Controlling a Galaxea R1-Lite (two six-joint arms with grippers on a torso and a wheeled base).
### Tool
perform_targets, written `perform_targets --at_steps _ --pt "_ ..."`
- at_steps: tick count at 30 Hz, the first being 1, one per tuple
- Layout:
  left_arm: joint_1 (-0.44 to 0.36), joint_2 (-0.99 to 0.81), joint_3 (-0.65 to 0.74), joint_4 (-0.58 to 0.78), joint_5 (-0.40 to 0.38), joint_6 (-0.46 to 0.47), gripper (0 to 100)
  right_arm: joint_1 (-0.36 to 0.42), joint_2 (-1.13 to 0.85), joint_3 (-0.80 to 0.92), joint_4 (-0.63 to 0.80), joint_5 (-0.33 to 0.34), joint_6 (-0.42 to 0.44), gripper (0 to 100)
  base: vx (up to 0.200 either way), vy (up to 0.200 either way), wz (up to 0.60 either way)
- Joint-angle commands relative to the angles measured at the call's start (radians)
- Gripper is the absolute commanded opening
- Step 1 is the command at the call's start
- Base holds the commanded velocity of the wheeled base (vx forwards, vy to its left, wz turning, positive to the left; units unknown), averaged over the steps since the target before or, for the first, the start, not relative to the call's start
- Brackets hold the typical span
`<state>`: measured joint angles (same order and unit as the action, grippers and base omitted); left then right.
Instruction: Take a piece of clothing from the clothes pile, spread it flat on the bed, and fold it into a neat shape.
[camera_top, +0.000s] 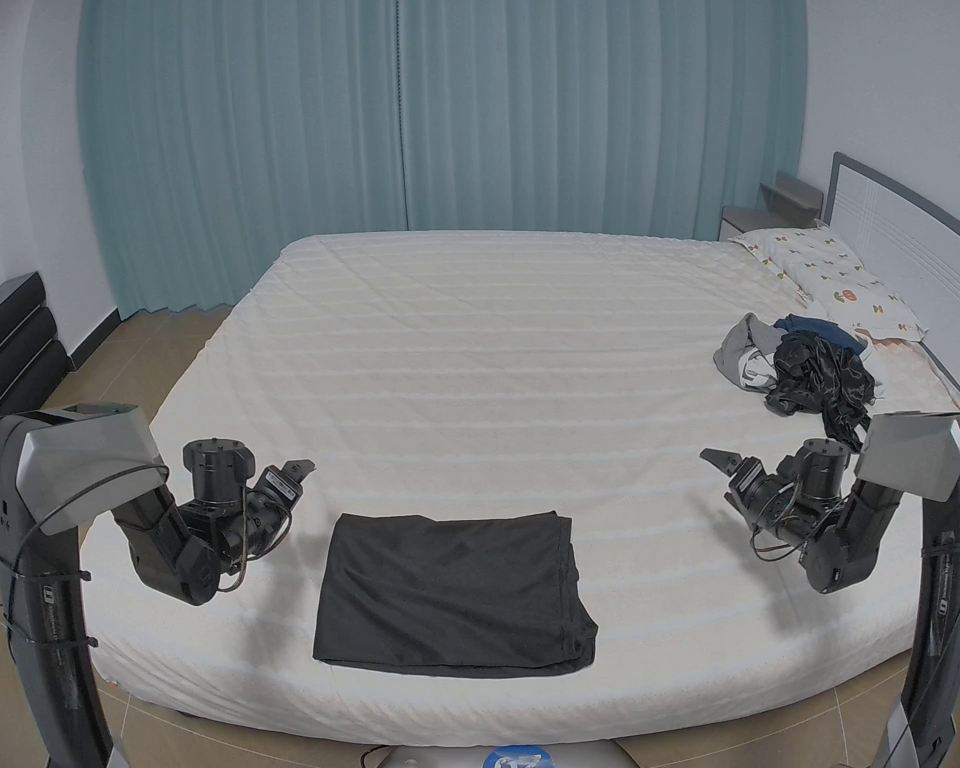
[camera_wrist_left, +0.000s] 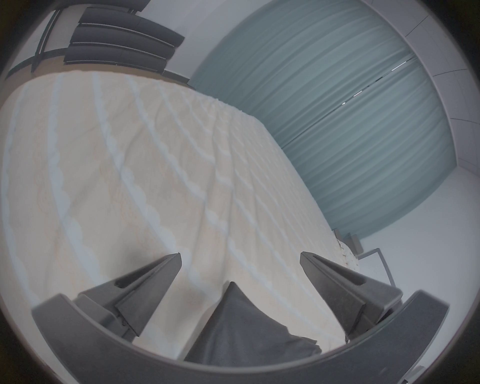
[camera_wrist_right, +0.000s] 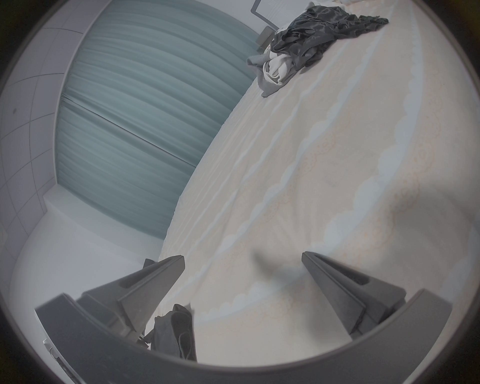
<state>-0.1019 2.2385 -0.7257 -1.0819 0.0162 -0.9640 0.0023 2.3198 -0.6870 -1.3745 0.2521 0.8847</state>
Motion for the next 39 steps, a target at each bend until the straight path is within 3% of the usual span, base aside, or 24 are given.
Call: perform_targets --at_steps 1,8,12,17,18,21,25,28,34,39 --pt "0.074 -0.341 0.175 0.000 -0.093 0.096 100 -0.036 -0.470 0.281 0.025 -0.004 -0.099 100 0.000 0.000 0.00" --pt "0.074 -0.683 0.378 0.013 -0.131 0.180 100 -0.025 -0.892 0.471 0.161 0.001 -0.250 100 0.000 0.000 0.00" --pt "0.085 -0.829 0.506 0.004 -0.128 0.317 100 -0.025 -1.146 0.489 0.356 0.004 -0.311 100 0.000 0.000 0.00" --pt "0.080 -1.082 0.623 0.034 -0.130 0.380 100 -0.027 -1.458 0.474 0.638 0.050 -0.354 100 0.000 0.000 0.00" --pt "0.080 -1.082 0.623 0.034 -0.130 0.380 100 -0.027 -1.458 0.474 0.638 0.050 -0.354 100 0.000 0.000 0.00" --pt "0.079 -1.280 0.678 0.154 -0.131 0.465 100 -0.013 -1.682 0.471 0.890 0.072 -0.454 100 0.000 0.000 0.00" --pt "0.074 -1.449 0.681 0.300 -0.148 0.504 100 0.041 -1.837 0.471 1.058 0.087 -0.518 100 0.000 0.000 0.00" --pt "0.074 -1.634 0.660 0.511 -0.170 0.539 100 0.077 -1.965 0.471 1.244 0.082 -0.593 100 0.000 0.000 0.00" --pt "0.065 -1.864 0.635 0.771 -0.186 0.639 100 0.057 -2.127 0.469 1.417 0.082 -0.682 100 0.000 0.000 0.00" --pt "0.064 -1.958 0.644 0.864 -0.205 0.703 100 0.070 -2.222 0.481 1.434 0.084 -0.705 100 0.000 0.000 0.00"
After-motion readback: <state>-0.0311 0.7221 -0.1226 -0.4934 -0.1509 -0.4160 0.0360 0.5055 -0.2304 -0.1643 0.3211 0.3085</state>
